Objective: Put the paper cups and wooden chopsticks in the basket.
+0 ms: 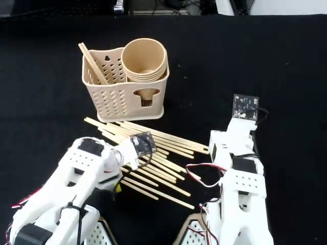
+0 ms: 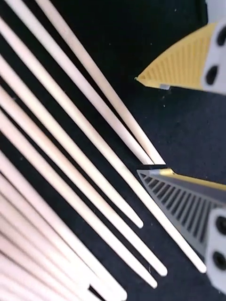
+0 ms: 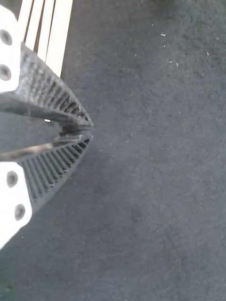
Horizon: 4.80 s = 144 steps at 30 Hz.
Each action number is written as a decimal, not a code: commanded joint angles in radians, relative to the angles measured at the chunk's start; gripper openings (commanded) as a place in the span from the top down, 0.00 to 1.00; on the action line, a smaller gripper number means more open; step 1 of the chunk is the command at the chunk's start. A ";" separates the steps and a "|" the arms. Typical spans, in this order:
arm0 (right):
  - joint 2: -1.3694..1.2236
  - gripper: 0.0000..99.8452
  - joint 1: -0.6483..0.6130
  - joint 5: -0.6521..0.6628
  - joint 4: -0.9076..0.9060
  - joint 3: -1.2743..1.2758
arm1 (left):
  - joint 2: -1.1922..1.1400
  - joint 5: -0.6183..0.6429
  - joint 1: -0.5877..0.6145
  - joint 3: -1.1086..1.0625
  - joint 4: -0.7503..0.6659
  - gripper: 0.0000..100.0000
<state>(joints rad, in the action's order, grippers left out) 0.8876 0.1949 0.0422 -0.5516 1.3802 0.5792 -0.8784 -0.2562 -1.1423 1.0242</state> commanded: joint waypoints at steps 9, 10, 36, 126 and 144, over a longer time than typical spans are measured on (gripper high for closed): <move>0.022 0.98 -0.014 0.012 0.018 -0.002 | -0.074 -0.012 0.022 0.021 -0.069 0.72; 0.022 0.98 -0.014 0.012 0.018 -0.002 | -0.103 -0.014 0.022 0.031 -0.057 0.72; 0.022 0.98 -0.014 0.012 0.018 -0.004 | -0.161 -0.014 -0.136 0.005 0.051 0.89; 0.028 0.98 -0.012 0.012 0.018 -0.007 | -0.161 -0.006 -0.159 0.027 -0.055 0.83; 0.028 0.98 -0.012 0.012 0.018 -0.008 | -0.160 0.002 -0.159 0.140 0.123 0.95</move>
<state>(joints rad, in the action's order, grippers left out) 0.8938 0.1949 0.0422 -0.5516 1.3832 0.4089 -0.8723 -0.4266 -1.0748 1.0457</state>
